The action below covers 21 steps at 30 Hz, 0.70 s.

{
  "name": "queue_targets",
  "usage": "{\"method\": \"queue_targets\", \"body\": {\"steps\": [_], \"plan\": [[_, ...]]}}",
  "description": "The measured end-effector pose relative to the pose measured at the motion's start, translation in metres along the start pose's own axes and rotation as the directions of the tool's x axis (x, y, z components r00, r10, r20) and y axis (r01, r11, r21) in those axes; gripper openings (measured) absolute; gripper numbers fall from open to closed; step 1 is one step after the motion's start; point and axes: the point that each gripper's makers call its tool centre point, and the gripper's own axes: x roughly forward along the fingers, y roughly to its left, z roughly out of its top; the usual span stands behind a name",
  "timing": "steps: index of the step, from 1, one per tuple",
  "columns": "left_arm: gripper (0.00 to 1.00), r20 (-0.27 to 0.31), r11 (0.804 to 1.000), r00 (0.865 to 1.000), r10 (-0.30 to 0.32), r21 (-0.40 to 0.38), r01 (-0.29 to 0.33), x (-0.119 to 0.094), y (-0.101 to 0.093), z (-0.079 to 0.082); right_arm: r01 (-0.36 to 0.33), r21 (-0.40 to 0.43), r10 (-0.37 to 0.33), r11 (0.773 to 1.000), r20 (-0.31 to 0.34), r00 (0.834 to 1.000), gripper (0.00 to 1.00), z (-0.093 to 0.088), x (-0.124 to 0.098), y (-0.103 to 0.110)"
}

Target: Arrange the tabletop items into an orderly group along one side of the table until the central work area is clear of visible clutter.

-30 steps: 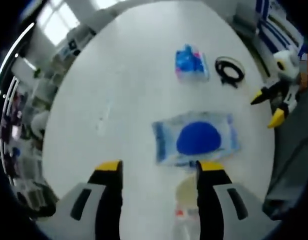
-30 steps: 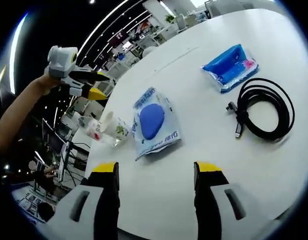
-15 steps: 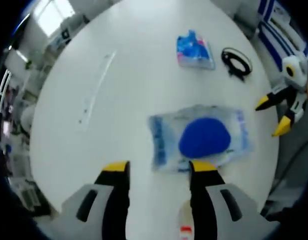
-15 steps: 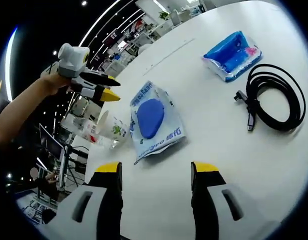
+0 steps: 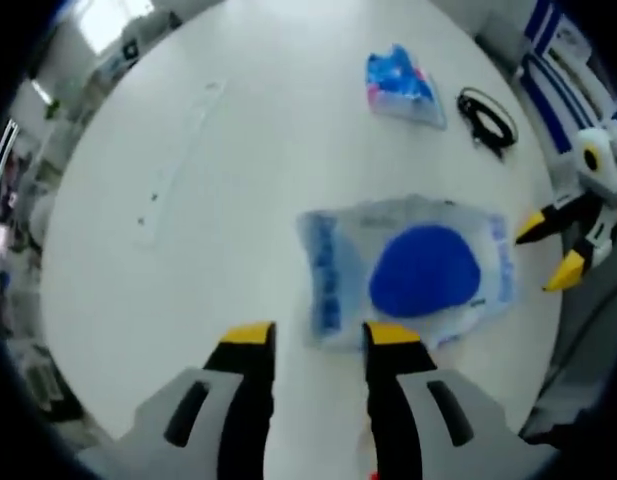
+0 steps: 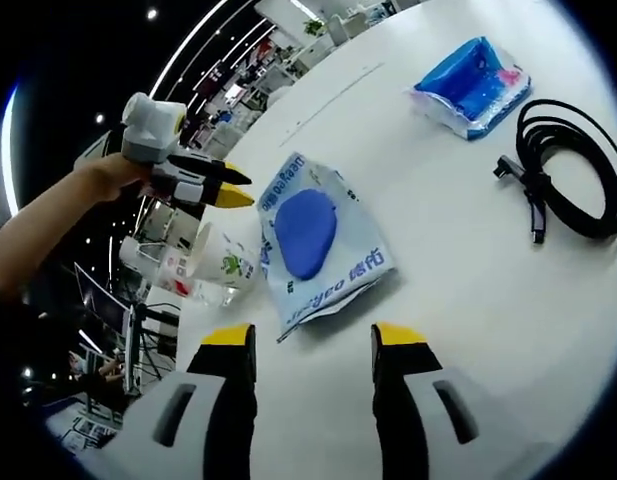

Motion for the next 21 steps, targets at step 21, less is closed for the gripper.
{"method": "queue_targets", "body": {"steps": [21], "plan": [[0.2,-0.002,0.995,0.999,-0.034,-0.097,0.033,0.024,0.002,-0.006,0.025,0.145,-0.025,0.989,-0.004,1.0,0.23,0.001,0.024,-0.001]]}}
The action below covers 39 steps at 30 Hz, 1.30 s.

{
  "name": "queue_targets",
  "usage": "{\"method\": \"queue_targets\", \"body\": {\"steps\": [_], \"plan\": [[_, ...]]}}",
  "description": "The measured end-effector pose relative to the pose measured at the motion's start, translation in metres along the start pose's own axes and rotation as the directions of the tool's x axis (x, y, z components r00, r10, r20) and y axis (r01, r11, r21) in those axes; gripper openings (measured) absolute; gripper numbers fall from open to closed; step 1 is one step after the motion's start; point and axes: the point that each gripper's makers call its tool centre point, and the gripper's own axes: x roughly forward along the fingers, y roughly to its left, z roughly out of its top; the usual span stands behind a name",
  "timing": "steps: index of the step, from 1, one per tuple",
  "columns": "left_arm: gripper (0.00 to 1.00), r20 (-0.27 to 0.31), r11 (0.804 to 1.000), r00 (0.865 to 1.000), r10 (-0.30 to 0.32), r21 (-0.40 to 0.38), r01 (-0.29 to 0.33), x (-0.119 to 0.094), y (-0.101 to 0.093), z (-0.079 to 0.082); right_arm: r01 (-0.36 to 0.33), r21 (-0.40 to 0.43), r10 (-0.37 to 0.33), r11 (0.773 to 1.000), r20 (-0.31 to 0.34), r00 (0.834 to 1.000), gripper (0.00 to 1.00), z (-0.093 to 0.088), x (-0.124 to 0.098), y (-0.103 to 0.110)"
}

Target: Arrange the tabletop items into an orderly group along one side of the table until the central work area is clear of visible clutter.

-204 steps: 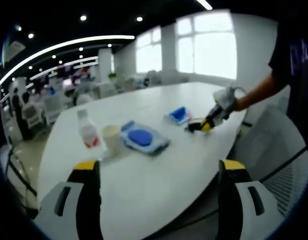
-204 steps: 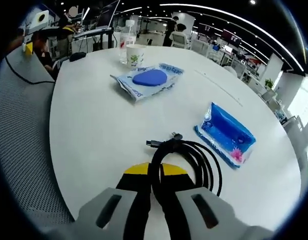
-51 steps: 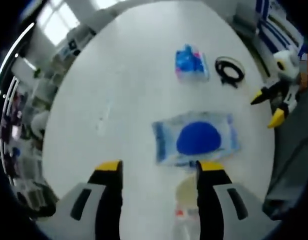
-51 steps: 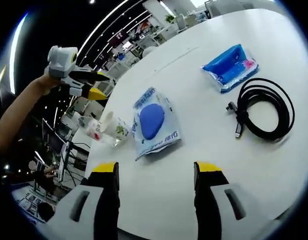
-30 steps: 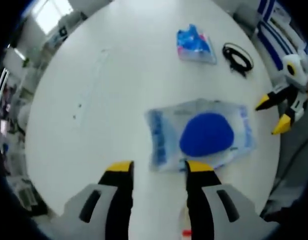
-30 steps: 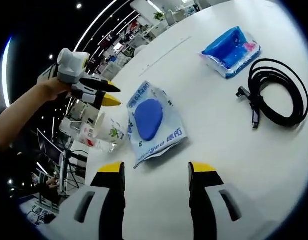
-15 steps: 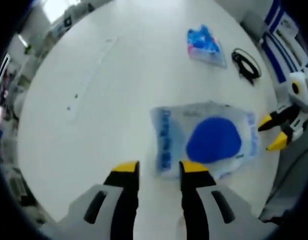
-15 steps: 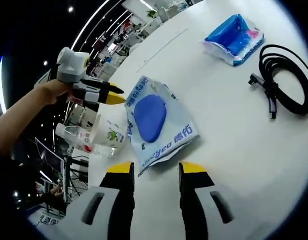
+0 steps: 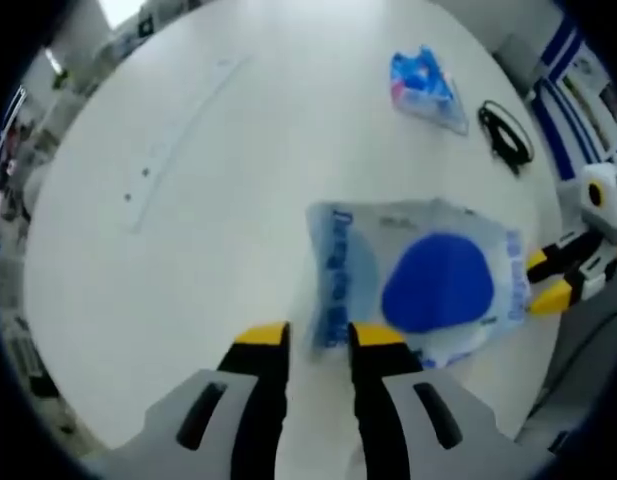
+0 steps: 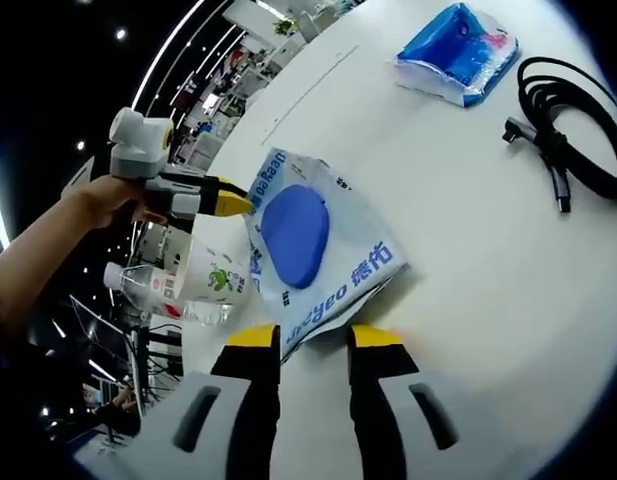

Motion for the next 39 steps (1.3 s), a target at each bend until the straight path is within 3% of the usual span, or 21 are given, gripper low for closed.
{"method": "queue_targets", "body": {"steps": [5,8,19,24,39], "plan": [[0.15,0.006,1.0,1.0,0.007,0.005,-0.007,0.002,0.002,0.006,0.01,0.024,-0.01,1.0,0.007,1.0,0.14,0.013,0.003,-0.003],[0.13,0.001,1.0,1.0,-0.012,-0.008,0.012,0.005,0.0,0.008,-0.005,0.08,0.003,0.997,0.019,1.0,0.12,0.017,0.004,-0.004],[0.06,0.005,1.0,1.0,-0.023,0.015,0.023,0.009,-0.006,0.014,-0.031,0.112,0.032,0.993,-0.01,0.999,0.04,0.012,0.006,-0.005],[0.02,0.005,0.999,1.0,-0.018,0.029,0.018,0.006,-0.009,0.015,-0.044,0.061,0.044,0.997,-0.002,0.999,0.0,0.015,0.004,0.002],[0.0,-0.005,0.998,1.0,0.005,0.06,-0.004,-0.017,-0.015,0.024,-0.054,0.06,0.051,0.997,0.052,0.997,0.0,0.035,-0.016,-0.001]]}}
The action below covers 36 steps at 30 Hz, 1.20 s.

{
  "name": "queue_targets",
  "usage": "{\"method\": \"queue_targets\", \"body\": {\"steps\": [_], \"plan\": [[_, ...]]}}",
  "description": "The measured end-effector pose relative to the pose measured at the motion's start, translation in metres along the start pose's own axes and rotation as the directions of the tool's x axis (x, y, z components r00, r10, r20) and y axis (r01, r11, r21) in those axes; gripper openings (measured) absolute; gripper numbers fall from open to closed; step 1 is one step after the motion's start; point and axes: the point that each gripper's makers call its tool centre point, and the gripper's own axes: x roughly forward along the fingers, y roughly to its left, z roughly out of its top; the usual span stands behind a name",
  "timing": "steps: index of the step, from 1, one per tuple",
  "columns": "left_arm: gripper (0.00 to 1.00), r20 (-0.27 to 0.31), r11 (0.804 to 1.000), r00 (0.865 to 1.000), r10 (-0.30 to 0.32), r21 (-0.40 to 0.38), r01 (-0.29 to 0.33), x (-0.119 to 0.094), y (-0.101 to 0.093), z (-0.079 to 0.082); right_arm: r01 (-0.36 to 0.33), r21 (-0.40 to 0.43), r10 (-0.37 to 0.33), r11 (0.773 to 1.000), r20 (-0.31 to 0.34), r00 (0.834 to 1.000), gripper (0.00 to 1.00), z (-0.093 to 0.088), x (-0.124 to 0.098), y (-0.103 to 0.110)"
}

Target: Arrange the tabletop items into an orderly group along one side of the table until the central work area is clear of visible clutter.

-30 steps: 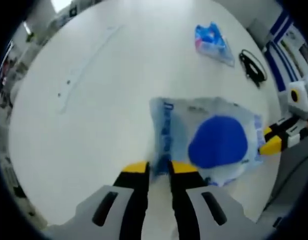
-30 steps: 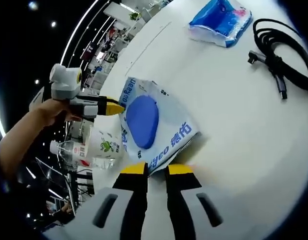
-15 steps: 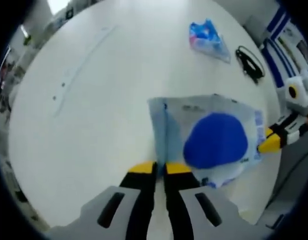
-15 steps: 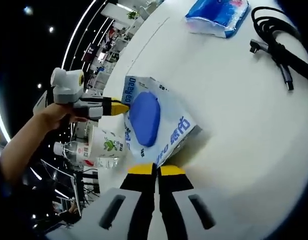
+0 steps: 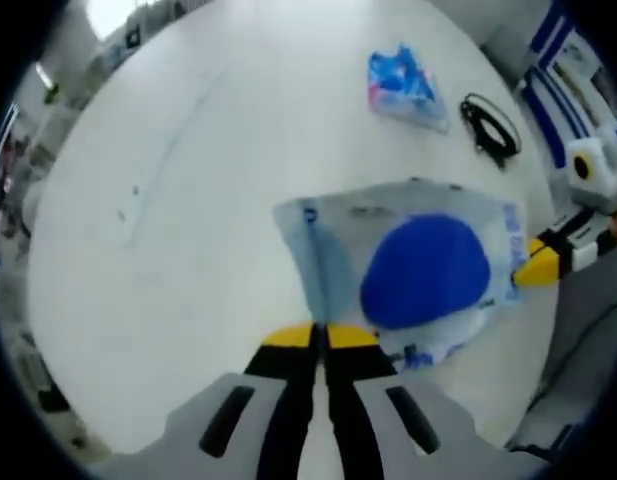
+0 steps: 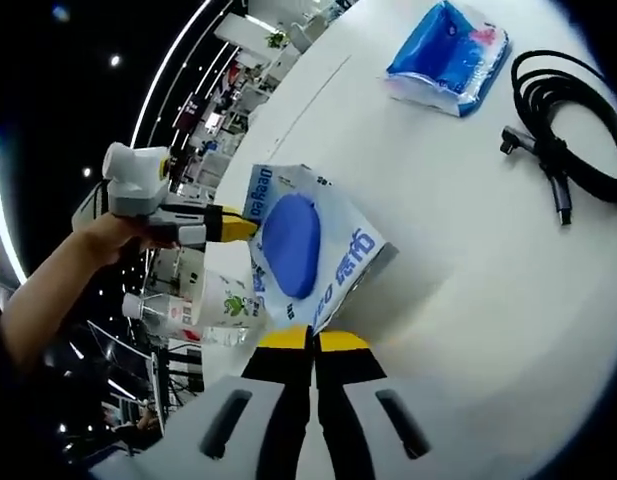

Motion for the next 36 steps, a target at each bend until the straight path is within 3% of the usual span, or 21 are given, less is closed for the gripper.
{"method": "queue_targets", "body": {"steps": [19,29,36], "plan": [[0.0,0.004,0.999,0.999,0.035,-0.042,-0.035,-0.017,-0.017,0.002,0.025,-0.033,-0.023,0.999,0.064,0.998,0.0,0.032,-0.025,-0.014],[0.0,0.023,0.989,0.998,0.059,-0.134,-0.055,-0.03,-0.028,0.01,0.053,-0.107,-0.042,0.993,0.104,0.994,0.0,0.067,-0.036,-0.025],[0.0,0.039,0.976,0.997,0.073,-0.208,-0.063,-0.035,-0.03,0.007,0.065,-0.166,-0.052,0.984,0.08,0.995,0.0,0.079,-0.037,-0.028]]}}
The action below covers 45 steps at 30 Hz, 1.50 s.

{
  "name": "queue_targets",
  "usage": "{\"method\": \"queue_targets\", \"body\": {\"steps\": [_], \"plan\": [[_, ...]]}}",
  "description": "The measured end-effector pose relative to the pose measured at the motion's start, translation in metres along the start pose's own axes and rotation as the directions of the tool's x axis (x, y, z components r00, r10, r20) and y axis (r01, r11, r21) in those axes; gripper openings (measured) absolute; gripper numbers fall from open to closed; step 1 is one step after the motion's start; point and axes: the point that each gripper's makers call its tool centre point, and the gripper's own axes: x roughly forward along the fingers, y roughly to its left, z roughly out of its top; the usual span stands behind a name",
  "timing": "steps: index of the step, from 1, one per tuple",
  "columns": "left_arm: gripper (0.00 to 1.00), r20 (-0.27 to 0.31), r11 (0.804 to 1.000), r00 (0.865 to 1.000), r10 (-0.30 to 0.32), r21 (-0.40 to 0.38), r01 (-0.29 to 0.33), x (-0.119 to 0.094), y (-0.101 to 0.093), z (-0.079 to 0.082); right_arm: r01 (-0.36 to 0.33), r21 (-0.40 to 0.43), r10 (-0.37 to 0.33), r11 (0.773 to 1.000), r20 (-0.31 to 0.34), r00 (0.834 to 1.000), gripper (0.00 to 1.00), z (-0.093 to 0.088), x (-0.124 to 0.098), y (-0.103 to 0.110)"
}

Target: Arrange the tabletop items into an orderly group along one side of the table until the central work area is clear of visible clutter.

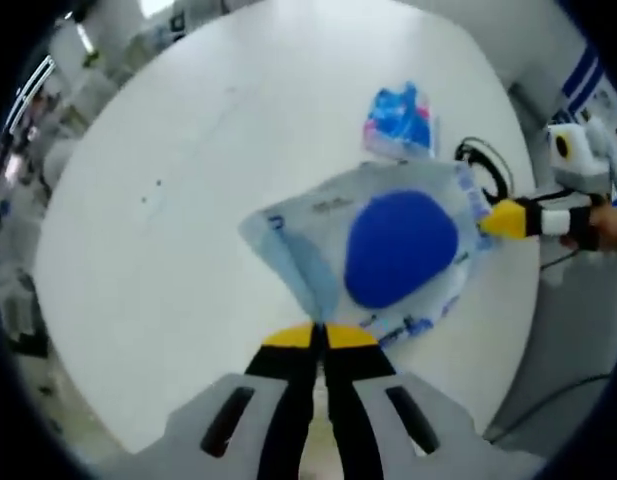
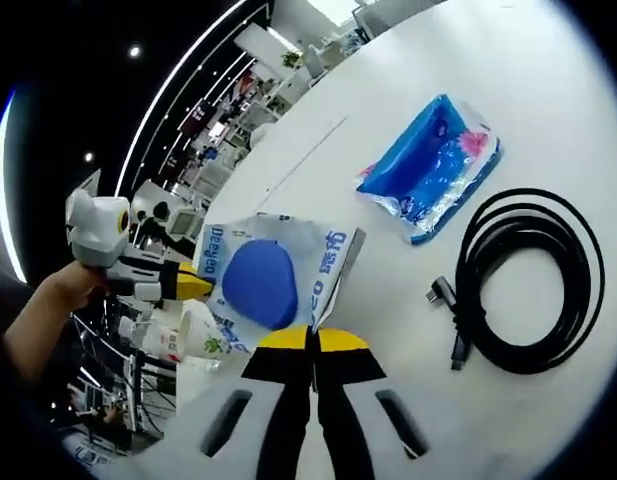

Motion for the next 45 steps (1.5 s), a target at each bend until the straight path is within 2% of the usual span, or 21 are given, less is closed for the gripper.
{"method": "queue_targets", "body": {"steps": [10,13,18,23,25,27,29,37,40,41,42,43,45], "plan": [[0.0,0.029,0.994,0.999,0.014,-0.106,-0.01,-0.006,-0.012,-0.013,-0.005,-0.084,0.0,0.996,-0.052,0.999,0.0,0.016,0.006,-0.004],[0.0,0.029,0.993,0.999,0.022,-0.119,-0.019,-0.007,-0.017,-0.019,-0.015,-0.154,0.003,0.988,-0.074,0.997,0.0,0.02,0.007,-0.004],[0.0,0.043,0.988,0.998,0.037,-0.148,-0.03,-0.008,-0.022,-0.022,-0.026,-0.221,0.004,0.975,-0.098,0.995,0.0,0.029,0.011,-0.003],[0.0,0.069,0.975,0.997,0.045,-0.222,-0.029,-0.009,-0.029,-0.023,-0.029,-0.248,0.001,0.968,-0.113,0.994,0.0,0.038,0.013,-0.004],[0.0,0.102,0.968,0.993,0.062,-0.249,-0.035,-0.009,-0.03,-0.023,-0.03,-0.263,-0.001,0.964,-0.116,0.993,0.0,0.042,0.014,-0.005],[0.0,0.119,0.951,0.991,0.069,-0.309,-0.029,-0.008,-0.033,-0.025,-0.035,-0.289,-0.002,0.957,-0.126,0.992,0.0,0.044,0.015,-0.006],[0.0,0.133,0.944,0.989,0.07,-0.328,-0.023,-0.007,-0.036,-0.028,-0.037,-0.318,-0.007,0.947,-0.137,0.991,0.0,0.045,0.017,-0.006],[0.0,0.209,0.881,0.974,0.092,-0.473,0.018,-0.005,-0.043,-0.032,-0.055,-0.372,-0.006,0.926,-0.159,0.987,0.0,0.049,0.02,-0.009],[0.0,0.249,0.844,0.961,0.124,-0.536,0.03,-0.006,-0.043,-0.031,-0.059,-0.382,-0.005,0.922,-0.164,0.986,0.0,0.05,0.022,-0.01],[0.0,0.251,0.845,0.96,0.124,-0.534,0.031,-0.006,-0.044,-0.032,-0.059,-0.384,-0.005,0.921,-0.164,0.986,0.0,0.051,0.023,-0.01],[0.0,0.266,0.838,0.955,0.129,-0.544,0.038,-0.006,-0.044,-0.031,-0.059,-0.385,-0.006,0.921,-0.164,0.986,0.0,0.051,0.023,-0.011],[0.0,0.296,0.821,0.944,0.144,-0.568,0.053,-0.006,-0.044,-0.028,-0.057,-0.391,-0.009,0.919,-0.163,0.987,0.0,0.052,0.024,-0.012],[0.0,0.312,0.784,0.936,0.16,-0.617,0.071,-0.006,-0.045,-0.03,-0.059,-0.393,-0.006,0.918,-0.162,0.987,0.0,0.053,0.025,-0.013]]}}
